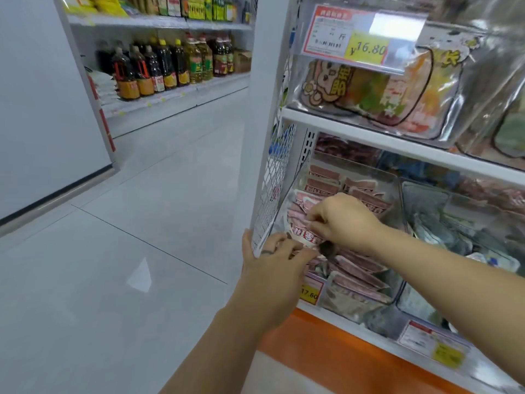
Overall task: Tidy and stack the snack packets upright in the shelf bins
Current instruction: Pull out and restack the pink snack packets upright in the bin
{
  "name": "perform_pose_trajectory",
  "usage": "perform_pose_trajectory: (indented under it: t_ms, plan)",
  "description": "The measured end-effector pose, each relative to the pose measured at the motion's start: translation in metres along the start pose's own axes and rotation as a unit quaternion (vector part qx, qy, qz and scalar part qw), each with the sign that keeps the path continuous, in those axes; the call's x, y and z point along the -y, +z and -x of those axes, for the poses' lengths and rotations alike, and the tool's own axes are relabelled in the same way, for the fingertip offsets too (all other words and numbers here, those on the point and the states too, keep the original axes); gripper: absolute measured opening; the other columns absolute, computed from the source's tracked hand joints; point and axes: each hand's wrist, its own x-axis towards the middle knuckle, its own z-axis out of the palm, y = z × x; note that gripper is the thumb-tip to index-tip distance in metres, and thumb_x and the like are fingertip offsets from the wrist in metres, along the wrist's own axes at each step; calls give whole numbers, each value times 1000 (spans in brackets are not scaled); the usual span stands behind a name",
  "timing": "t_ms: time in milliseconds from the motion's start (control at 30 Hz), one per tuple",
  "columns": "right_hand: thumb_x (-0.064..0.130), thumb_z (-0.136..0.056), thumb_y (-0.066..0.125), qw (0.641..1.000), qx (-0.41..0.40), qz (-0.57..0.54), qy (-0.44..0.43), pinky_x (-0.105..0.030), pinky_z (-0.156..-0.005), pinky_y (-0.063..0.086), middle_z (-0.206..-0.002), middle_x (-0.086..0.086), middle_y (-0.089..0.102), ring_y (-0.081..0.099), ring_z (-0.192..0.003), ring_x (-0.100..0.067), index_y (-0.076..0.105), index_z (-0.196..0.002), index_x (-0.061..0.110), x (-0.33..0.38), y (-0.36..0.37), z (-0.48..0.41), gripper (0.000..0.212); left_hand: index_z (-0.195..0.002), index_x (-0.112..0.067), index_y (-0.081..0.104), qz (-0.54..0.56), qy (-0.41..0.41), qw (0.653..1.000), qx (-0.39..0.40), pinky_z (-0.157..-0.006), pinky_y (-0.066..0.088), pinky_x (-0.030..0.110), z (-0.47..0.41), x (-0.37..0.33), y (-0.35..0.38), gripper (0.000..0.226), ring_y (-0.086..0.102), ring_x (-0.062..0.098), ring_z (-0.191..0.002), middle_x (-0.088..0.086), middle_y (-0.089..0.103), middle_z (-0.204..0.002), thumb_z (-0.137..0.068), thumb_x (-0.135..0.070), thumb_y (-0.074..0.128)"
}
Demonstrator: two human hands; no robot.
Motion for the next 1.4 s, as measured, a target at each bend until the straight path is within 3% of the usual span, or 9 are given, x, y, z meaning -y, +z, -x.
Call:
perform_pose_trajectory:
  t_ms: [267,367,533,700,867,967,1067,1167,1400]
  plan:
    - [27,-92,51,1000,8,-2,-7,-35,-78,53,-100,0,72,64,-94,-22,71,-104,26,9,21,-4,23,-114,-37,59,-9,1,1000,4,-104,7,66,-1,3,4,34,53,15,-119,-16,62,-115,-91,-34,34]
    - [25,-94,49,998,48,-46,-19,-35,-83,51,-104,2,71,64,-95,-18,71,-105,24,5,16,-1,24,-118,-33,59,-26,5,1000,7,-101,14,67,0,4,2,37,54,15,-120,-13,62,-118,-90,-33,34]
    - [26,-90,59,974,-105,-184,76,-22,-85,47,-103,13,68,61,-89,-4,71,-106,24,-31,-8,21,20,-114,-25,66,-30,-16,999,-18,-100,18,65,-10,-4,-11,43,60,14,-114,-6,65,-117,-89,-33,32]
    - [22,-89,61,986,-27,-138,90,-25,-89,48,-108,7,69,62,-97,-9,69,-110,22,-42,6,4,22,-118,-22,65,-30,-24,999,7,-106,7,62,-27,-19,-9,46,59,15,-116,-2,64,-123,-90,-34,31]
    - [15,-81,65,987,-49,-115,97,-26,-66,45,-84,-2,68,60,-74,-19,66,-81,11,-40,15,-21,4,-134,-24,51,-20,-74,994,75,-101,-20,59,-46,-27,-13,68,43,16,-132,-2,46,-143,-85,-38,6]
    - [20,-84,61,995,2,-36,91,-33,-58,47,-68,-10,63,56,-62,-25,60,-69,7,-45,18,-29,20,-146,-29,29,-21,-93,993,69,-96,-29,57,-54,-29,-10,71,20,14,-144,-5,21,-156,-85,-38,-6]
    - [22,-89,58,998,8,7,58,-31,-57,45,-68,-6,61,53,-61,-23,58,-71,11,-45,15,-34,22,-144,-27,35,-27,-100,991,81,-100,-23,58,-57,-27,-4,51,25,18,-142,-5,29,-153,-97,-32,17]
    - [24,-91,56,998,-36,-11,41,-28,-61,42,-81,-4,65,55,-70,-20,66,-86,14,-43,13,-36,14,-111,-24,69,-30,-100,994,28,-104,10,57,-54,-24,-6,48,64,18,-107,-5,69,-112,-85,-33,30]
    - [25,-92,55,1000,0,0,24,-30,-62,44,-80,-7,66,57,-72,-24,63,-82,12,-41,24,-41,18,-99,-25,74,-33,-61,997,19,-97,20,54,-50,-21,1,45,68,16,-97,-8,72,-101,-83,-34,33]
